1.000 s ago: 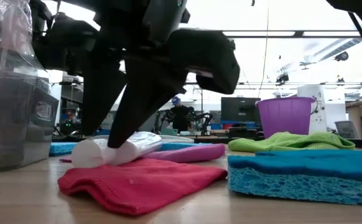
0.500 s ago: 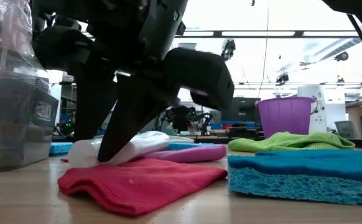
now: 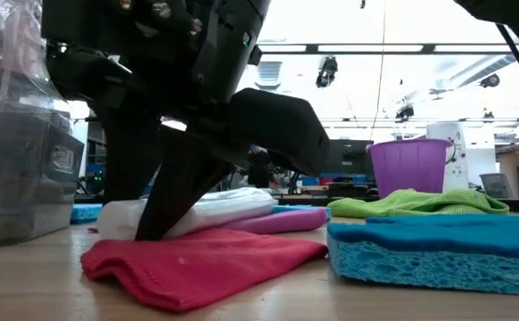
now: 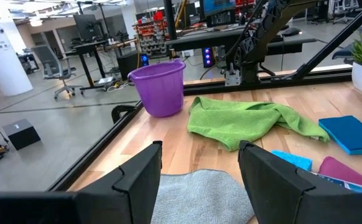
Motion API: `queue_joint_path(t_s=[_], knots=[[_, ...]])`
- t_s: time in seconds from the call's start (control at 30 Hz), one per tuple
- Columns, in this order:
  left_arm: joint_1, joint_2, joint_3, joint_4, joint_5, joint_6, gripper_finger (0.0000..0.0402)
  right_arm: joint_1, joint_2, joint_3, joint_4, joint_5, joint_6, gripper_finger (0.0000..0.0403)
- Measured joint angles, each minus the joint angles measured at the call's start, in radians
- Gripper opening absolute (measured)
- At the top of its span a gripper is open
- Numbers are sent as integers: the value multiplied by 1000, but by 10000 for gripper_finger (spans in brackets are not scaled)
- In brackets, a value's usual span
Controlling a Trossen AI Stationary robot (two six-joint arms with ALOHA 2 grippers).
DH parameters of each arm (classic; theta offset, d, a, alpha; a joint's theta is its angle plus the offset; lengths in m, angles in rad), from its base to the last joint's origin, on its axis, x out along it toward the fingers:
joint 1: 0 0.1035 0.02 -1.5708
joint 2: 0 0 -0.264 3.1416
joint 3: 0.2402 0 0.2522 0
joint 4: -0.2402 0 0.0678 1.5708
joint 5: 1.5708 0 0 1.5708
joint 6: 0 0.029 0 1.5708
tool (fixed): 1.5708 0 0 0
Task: Pick & Place Kitchen Items
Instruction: Put the white plastic restorer bottle into the gray bin
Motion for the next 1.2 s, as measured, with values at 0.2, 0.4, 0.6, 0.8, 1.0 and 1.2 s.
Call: queue_joint_path(t_s=[0.2,0.4,0.6,0.8,1.0,1.2], knots=[[0,0,0,0,0,0,214,-1,1,9,-7,1,54,105],[0,0,0,0,0,0,214,-1,3,25,-24,-1,70,105],[0,0,0,0,0,0,214,-1,6,71,-95,-11,101,105],[0,0,0,-8,0,0,214,-1,-33,92,-114,-76,133,105],[0,0,0,-13,0,0,214,-9,-99,96,-99,-206,161,105],[0,-1,0,-15,0,0,214,-47,-177,96,-31,-493,196,105]])
